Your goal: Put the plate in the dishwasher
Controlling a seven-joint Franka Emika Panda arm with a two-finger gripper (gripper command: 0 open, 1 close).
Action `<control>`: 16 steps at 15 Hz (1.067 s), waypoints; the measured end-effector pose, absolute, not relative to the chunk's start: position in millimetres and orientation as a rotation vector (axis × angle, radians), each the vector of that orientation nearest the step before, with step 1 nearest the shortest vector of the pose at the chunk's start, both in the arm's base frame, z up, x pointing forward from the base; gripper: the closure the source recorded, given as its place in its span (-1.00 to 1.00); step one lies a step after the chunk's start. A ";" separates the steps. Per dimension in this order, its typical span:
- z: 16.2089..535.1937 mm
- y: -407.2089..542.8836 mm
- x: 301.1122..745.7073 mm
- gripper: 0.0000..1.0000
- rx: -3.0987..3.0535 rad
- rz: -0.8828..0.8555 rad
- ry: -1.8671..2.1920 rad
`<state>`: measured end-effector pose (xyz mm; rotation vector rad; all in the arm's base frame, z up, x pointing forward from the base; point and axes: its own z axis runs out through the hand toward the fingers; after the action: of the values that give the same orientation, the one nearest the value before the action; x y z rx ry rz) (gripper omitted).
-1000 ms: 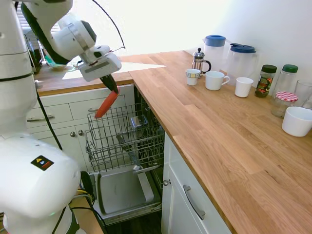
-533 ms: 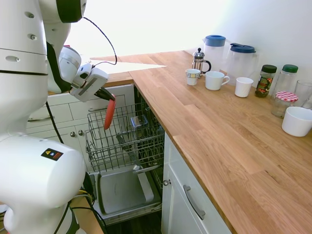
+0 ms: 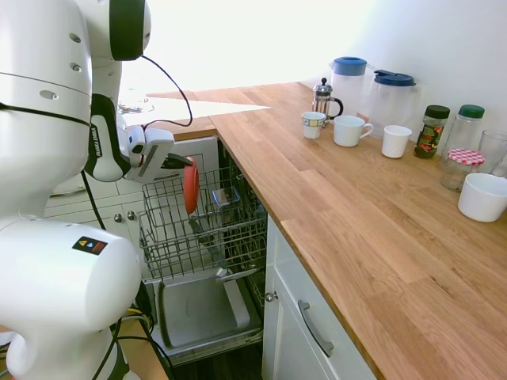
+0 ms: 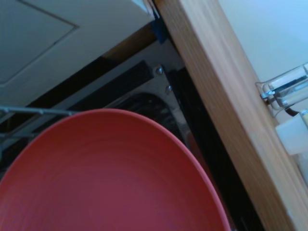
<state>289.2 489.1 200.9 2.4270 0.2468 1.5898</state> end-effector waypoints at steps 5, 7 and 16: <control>164.5 481.5 284.0 1.00 2.441 1.530 0.259; 152.4 483.4 282.1 1.00 2.443 1.523 0.262; 133.5 500.5 273.3 -1.00 2.497 1.303 0.110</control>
<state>273.3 500.5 133.5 2.4970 0.1097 1.3028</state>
